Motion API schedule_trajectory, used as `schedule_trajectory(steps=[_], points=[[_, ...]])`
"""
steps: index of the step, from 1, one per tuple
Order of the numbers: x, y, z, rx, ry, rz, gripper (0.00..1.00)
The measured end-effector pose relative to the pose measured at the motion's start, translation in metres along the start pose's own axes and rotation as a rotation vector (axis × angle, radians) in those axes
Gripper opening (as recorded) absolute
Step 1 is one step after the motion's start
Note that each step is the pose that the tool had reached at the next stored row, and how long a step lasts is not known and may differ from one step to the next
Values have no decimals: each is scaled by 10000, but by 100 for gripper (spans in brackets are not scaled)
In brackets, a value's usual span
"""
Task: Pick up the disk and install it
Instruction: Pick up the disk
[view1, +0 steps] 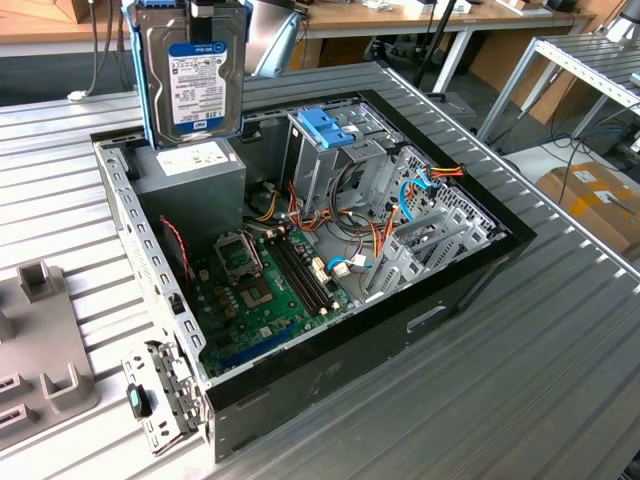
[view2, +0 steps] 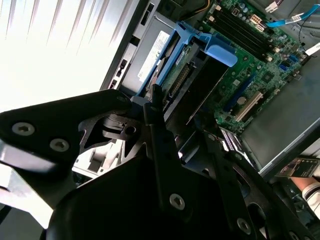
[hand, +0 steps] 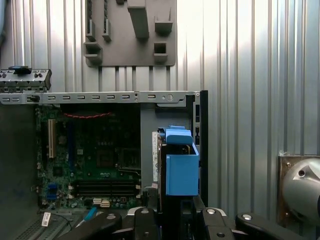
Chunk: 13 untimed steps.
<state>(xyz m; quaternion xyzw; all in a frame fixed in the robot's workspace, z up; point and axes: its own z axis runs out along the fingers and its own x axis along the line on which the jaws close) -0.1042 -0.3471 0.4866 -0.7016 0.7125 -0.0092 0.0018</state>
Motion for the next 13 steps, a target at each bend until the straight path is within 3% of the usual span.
schedule_trajectory(steps=[13], points=[[-7, -136, 2, 0, 0, 0, 35]])
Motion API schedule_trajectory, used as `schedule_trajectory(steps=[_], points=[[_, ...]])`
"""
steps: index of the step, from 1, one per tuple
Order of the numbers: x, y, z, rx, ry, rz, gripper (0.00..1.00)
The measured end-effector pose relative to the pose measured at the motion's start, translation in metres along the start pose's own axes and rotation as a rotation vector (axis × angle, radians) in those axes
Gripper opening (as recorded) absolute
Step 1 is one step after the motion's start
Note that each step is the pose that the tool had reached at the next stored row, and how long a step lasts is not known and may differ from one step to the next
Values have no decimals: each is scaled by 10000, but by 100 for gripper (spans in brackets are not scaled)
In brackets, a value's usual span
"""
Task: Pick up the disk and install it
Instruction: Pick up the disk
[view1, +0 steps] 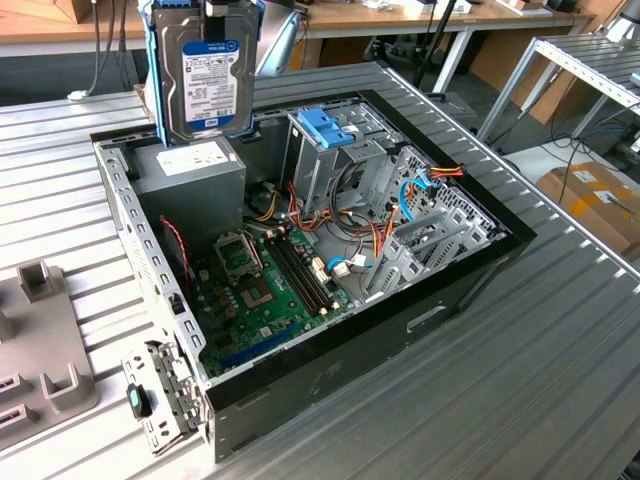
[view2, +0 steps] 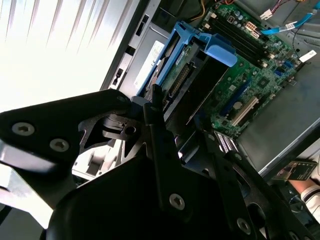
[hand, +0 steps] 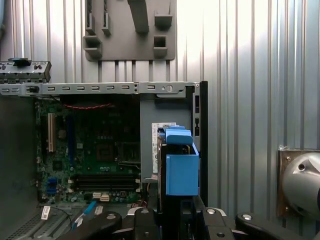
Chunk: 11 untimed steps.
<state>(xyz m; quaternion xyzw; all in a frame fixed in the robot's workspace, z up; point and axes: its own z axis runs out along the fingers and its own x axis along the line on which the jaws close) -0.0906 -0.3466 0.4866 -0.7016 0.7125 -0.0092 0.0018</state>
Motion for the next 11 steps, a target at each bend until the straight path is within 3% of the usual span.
schedule_trajectory(steps=[11], points=[[0, -20, 0, 0, 0, -1, 35]])
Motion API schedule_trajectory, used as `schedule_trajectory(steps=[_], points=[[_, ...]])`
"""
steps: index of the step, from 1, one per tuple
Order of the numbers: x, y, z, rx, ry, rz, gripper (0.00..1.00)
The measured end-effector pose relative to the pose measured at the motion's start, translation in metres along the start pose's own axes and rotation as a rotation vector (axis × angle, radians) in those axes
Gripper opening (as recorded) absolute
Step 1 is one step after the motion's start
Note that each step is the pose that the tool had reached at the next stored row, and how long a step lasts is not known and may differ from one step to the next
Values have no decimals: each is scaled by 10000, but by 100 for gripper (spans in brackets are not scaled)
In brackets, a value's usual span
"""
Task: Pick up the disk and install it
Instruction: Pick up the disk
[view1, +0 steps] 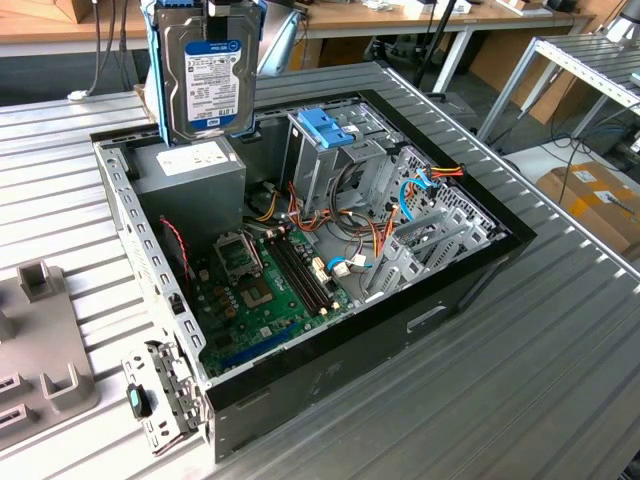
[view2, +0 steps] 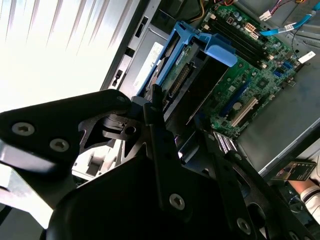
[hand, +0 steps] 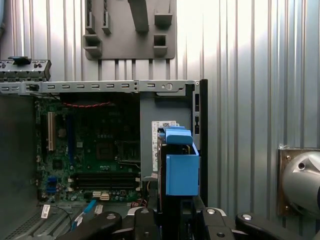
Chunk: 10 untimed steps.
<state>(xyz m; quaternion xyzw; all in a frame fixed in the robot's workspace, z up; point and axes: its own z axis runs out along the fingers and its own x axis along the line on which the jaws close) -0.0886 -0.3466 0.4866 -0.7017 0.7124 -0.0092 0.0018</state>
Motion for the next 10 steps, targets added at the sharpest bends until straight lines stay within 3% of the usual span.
schedule_trajectory(steps=[10], points=[[-9, -140, 4, 0, 0, 2, 35]])
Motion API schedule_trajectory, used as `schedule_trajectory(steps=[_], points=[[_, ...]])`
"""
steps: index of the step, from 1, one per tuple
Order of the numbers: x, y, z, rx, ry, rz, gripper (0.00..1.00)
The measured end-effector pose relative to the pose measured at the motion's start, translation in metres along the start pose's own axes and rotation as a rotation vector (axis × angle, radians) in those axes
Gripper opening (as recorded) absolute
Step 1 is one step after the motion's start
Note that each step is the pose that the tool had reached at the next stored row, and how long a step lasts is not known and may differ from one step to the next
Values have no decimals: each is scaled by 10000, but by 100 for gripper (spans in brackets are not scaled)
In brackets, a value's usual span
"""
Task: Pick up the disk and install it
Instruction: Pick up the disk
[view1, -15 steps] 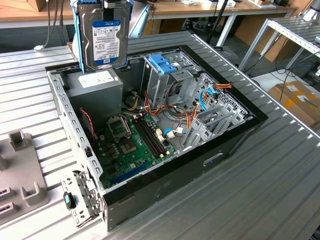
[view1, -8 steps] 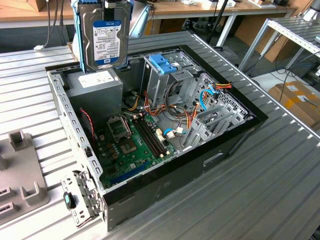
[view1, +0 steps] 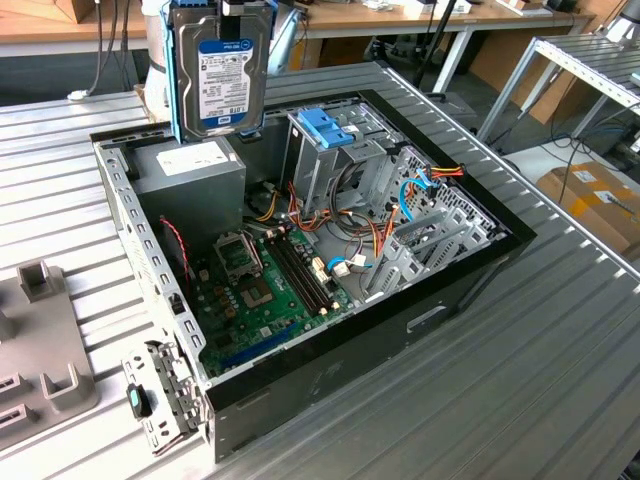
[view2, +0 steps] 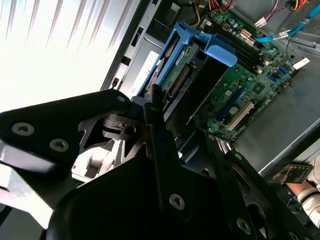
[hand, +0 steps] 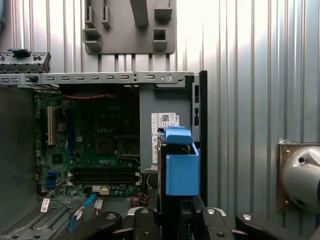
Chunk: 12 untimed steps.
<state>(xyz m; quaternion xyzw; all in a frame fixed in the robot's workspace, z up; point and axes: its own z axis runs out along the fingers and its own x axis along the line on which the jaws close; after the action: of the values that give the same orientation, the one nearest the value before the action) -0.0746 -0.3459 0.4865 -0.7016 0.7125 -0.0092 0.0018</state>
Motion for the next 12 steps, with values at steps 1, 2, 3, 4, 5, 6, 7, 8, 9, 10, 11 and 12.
schedule_trajectory(steps=[1, 2, 3, 4, 5, 6, 7, 8, 9, 10, 11, 12], points=[[-2, -23, 1, 0, 0, 0, 35], [-5, -47, 1, 0, 1, 0, 35], [-7, -58, 1, 0, 1, 0, 35], [-8, -68, 2, 0, 0, -1, 35], [-10, -84, 2, 0, 0, -1, 35], [-11, -94, 3, 0, 0, -1, 35], [-12, -104, 3, 0, 0, 0, 35], [-13, -114, 3, 0, -1, 0, 35], [-15, -124, 3, 0, 0, 0, 35], [-16, -138, 4, 0, 0, 0, 35], [-17, -146, 4, 0, 0, 0, 35], [-19, -158, 4, 0, 0, 0, 35]])
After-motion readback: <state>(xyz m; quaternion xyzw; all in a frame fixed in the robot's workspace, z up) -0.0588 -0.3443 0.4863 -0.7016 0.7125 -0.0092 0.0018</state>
